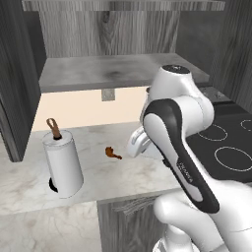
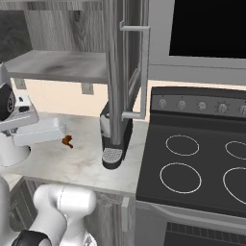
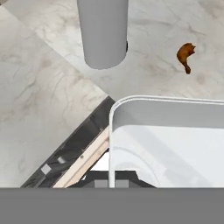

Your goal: Retrieve the tupperware from the cabinet, then place the raw meat into the tupperware to avoid contamination.

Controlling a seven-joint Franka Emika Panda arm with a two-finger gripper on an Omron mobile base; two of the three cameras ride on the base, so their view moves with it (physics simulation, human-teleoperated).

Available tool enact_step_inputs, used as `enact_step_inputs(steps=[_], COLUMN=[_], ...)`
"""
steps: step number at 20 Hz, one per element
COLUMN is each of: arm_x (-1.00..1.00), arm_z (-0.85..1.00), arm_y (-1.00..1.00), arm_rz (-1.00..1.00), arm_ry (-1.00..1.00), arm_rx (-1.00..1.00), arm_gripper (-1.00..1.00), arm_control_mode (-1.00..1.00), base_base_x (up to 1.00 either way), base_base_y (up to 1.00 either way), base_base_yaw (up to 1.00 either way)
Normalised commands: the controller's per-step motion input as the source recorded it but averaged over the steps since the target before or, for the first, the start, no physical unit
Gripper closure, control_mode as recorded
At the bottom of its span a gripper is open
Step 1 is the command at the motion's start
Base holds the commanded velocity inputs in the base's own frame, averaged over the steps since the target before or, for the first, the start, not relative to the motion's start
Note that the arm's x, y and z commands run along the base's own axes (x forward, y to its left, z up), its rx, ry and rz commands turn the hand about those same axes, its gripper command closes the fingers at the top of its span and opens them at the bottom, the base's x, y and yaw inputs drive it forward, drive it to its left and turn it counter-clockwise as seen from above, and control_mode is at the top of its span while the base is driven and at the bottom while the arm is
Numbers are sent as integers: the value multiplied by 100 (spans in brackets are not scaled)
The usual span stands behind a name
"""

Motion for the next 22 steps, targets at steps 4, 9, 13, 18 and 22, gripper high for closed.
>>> enact_step_inputs(steps=[4, 9, 13, 18, 22], arm_x=[0, 0, 4, 15, 23], arm_z=[-58, -57, -50, -43, -37], arm_y=[0, 0, 0, 0, 0], arm_rz=[0, 0, 0, 0, 0], arm_ry=[12, 13, 11, 6, 1], arm_rx=[0, 0, 0, 0, 1], arm_gripper=[100, 100, 100, 100, 100], arm_control_mode=[-100, -100, -100, -100, -100], base_base_x=[0, 0, 0, 0, 0], base_base_y=[0, 0, 0, 0, 0], base_base_yaw=[0, 0, 0, 0, 0])
